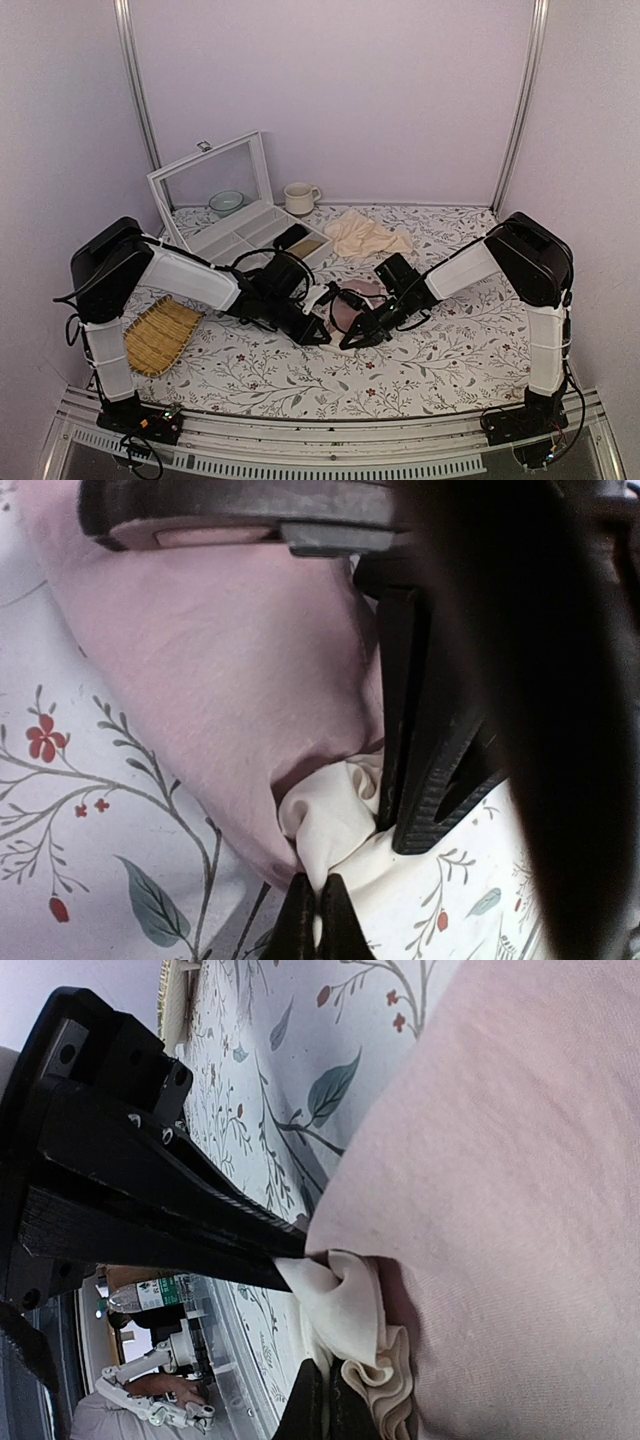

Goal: Roll the underwear
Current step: Roll the underwear at the center of the board.

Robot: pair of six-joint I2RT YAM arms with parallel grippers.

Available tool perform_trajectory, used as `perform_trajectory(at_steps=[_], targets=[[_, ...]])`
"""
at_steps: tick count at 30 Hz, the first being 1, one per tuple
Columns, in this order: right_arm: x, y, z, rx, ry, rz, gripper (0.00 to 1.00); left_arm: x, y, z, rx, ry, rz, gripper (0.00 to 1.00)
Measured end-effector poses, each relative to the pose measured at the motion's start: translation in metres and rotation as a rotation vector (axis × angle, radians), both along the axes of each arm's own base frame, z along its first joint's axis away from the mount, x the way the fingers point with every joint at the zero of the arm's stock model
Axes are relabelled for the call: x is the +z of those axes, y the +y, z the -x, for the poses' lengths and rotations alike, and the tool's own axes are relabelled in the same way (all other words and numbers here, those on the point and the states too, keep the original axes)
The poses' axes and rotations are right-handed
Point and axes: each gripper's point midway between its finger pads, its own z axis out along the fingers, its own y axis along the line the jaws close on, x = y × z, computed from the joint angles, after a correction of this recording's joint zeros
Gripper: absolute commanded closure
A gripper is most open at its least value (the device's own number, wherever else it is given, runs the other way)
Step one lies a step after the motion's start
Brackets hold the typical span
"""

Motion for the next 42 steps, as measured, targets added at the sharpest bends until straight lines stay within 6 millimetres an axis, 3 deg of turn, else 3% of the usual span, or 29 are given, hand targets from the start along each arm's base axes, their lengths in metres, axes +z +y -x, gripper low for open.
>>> perform_trajectory(at_steps=[9, 11, 14, 20, 26, 30, 42], targets=[[-0.001, 0.000, 0.000, 0.006, -0.014, 0.000, 1.00, 0.001, 0.000, 0.000, 0.001, 0.012, -0.012, 0.99], [-0.001, 0.000, 0.000, 0.008, -0.018, -0.001, 1.00, 0.001, 0.000, 0.000, 0.002, 0.013, -0.012, 0.87], [-0.001, -0.001, 0.000, 0.009, -0.022, -0.001, 1.00, 0.001, 0.000, 0.000, 0.004, 0.016, -0.014, 0.58], [-0.002, -0.001, 0.000, 0.014, -0.030, 0.001, 1.00, 0.004, 0.002, -0.008, 0.041, 0.025, -0.009, 0.41], [-0.002, -0.001, 0.000, 0.018, -0.038, 0.003, 1.00, 0.020, 0.025, -0.034, 0.146, 0.051, 0.014, 0.45], [-0.002, -0.001, 0.000, 0.018, -0.038, 0.003, 1.00, 0.033, 0.029, -0.044, 0.170, 0.059, 0.057, 0.51], [-0.002, 0.000, 0.000, 0.019, -0.038, 0.004, 1.00, 0.028, 0.011, -0.003, 0.000, 0.099, 0.097, 0.49]])
